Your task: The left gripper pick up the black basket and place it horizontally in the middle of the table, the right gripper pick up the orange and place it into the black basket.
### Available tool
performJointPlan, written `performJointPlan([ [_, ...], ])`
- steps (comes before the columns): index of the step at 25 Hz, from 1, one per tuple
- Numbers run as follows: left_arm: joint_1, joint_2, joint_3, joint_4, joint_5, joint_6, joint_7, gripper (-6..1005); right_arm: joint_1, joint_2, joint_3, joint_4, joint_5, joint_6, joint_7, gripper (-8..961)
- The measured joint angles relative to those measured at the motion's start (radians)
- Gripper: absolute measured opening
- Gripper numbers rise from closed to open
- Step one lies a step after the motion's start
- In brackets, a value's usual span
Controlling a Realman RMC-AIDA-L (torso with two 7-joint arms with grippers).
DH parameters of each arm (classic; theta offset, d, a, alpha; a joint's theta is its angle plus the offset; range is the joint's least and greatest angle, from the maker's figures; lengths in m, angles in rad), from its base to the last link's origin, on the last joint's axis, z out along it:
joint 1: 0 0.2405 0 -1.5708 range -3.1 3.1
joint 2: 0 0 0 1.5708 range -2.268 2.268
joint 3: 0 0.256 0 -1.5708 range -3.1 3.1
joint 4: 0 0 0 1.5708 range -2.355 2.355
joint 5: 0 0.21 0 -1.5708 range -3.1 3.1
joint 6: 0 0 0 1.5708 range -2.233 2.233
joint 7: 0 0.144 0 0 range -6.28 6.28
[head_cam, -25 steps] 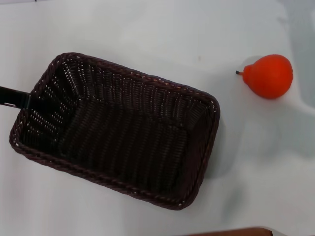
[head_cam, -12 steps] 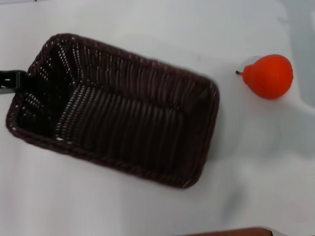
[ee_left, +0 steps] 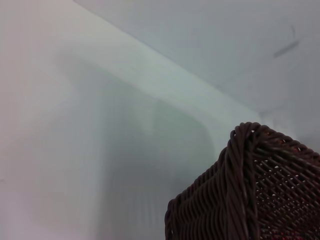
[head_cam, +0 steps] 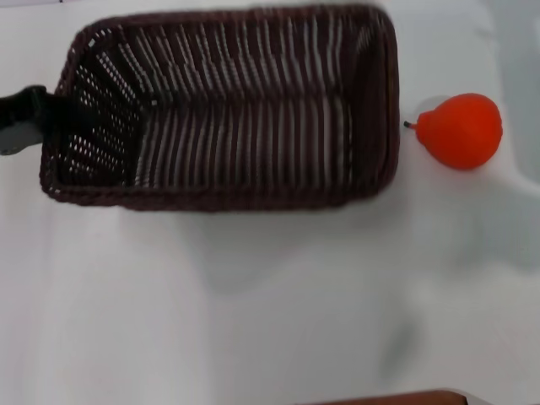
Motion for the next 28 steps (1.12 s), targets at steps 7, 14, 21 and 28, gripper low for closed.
performJointPlan([
  [7,0.043,-0.006,0.008,0.067,-0.088,0.062,-0.012,210,-0.003,0.0,0.029,0.0,0.0,0.0,0.016,915],
  [14,0.064,-0.009,0.045,0.11,-0.113,0.108,-0.013,230,0.0,0.0,0.033,0.004,0.0,0.0,0.019,916],
  [21,0.083,-0.005,0.044,0.122,-0.141,0.114,-0.009,322,0.0,0.0,0.032,0.001,0.0,0.0,0.021,915],
  [28,0.1,-0.001,0.046,0.122,-0.154,0.096,-0.008,466,0.0,0.0,0.033,-0.001,0.0,-0.02,0.021,916],
])
